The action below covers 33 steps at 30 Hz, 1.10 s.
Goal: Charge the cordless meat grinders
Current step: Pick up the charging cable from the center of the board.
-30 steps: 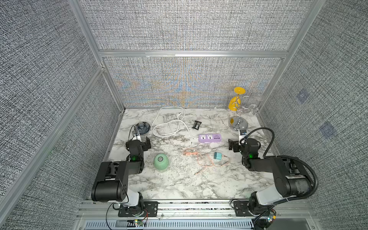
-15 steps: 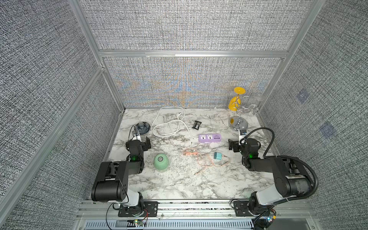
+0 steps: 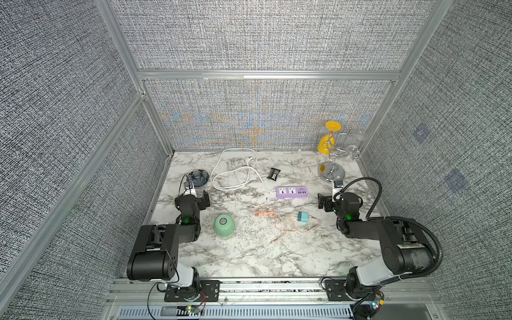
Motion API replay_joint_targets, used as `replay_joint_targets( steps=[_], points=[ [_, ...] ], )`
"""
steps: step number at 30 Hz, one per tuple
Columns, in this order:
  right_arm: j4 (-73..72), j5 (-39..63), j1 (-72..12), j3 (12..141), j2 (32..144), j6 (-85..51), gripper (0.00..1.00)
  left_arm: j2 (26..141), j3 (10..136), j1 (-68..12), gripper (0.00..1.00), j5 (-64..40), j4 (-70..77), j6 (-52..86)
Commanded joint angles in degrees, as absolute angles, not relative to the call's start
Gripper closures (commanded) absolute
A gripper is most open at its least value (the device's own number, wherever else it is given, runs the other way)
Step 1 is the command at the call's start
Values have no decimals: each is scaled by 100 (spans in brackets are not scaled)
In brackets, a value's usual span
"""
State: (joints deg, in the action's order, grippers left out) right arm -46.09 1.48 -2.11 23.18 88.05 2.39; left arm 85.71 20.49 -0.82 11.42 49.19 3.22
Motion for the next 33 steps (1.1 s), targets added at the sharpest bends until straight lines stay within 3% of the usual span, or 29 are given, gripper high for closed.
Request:
replay_joint_targets(
  steps=[1, 3, 6, 10, 13, 14, 15, 17, 20, 24, 28, 33],
  points=[
    [-4780, 124, -196, 2309, 8798, 230, 1, 8563, 2051, -79, 1, 1121, 5010, 296],
    [-4802, 34, -176, 2329, 8775, 166, 1, 8509, 2004, -79, 1, 1141, 5109, 273],
    [-3402, -320, -193, 2796, 7995, 58, 1, 7844, 1965, -105, 1, 1331, 4827, 235],
    [-1032, -981, -178, 3832, 6806, -1045, 1, 6163, 3027, -114, 1, 2436, 1678, 1287],
    [736, -1514, -135, 4616, 6428, -2309, 1, 5117, 3608, -114, 1, 2541, 89, 2419],
    [1285, -1185, -31, 4851, 6363, -2656, 1, 4797, 3781, -114, 1, 2387, -348, 2789],
    [1535, -544, 65, 4973, 6311, -2718, 7, 4589, 3965, -113, 1, 2152, -757, 2987],
    [1912, 721, 149, 5164, 6267, -2832, 37, 4276, 4422, -113, 6, 1430, -1668, 3217],
    [2548, 2181, 25, 5378, 6323, -3098, 47, 4212, 5093, -159, 22, 213, -3087, 3305],
    [3272, 2218, -1109, 5356, 6339, -3369, 43, 4253, 5754, -811, 40, -477, -4742, 3486],
    [3221, 1594, -2581, 4880, 6353, -4063, 37, 3856, 5721, -1975, 43, -216, -5324, 4170],
    [2503, 1212, -3827, 4117, 6629, -5212, 41, 3635, 4971, -2682, 53, -152, -5141, 4835]
  ],
)
